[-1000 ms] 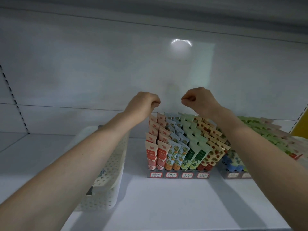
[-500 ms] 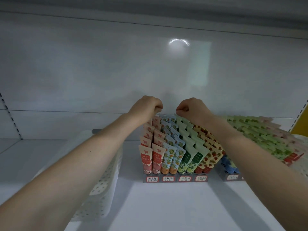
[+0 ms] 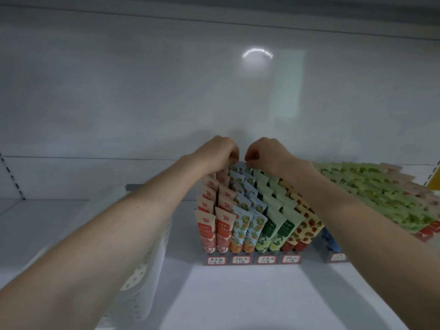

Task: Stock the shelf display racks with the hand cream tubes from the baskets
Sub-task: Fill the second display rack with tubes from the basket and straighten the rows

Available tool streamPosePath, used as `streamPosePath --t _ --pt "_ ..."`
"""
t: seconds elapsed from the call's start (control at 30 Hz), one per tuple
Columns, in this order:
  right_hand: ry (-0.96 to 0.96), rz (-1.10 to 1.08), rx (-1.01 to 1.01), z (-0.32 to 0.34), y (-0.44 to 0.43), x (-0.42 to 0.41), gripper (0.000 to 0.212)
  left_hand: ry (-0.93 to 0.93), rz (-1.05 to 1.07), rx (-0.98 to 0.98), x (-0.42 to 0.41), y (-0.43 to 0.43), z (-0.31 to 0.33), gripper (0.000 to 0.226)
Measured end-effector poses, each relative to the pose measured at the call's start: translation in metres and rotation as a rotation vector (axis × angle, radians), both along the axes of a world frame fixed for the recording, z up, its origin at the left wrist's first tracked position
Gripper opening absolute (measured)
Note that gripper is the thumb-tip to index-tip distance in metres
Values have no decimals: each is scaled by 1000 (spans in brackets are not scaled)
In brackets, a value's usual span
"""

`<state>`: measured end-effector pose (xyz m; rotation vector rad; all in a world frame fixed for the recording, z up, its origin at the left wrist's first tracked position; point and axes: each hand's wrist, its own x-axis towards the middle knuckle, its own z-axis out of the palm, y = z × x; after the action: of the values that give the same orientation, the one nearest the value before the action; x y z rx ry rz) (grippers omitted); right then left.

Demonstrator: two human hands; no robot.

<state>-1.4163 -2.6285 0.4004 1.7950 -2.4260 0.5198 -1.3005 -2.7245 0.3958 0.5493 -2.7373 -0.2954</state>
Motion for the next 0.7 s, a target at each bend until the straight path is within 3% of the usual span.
streamPosePath --t 0.47,0.7 --pt "45 -6 20 -3 2 3 20 22 3 22 2 1 -4 23" --pt "-57 15 -126 3 26 9 18 159 -45 8 22 8 -2 22"
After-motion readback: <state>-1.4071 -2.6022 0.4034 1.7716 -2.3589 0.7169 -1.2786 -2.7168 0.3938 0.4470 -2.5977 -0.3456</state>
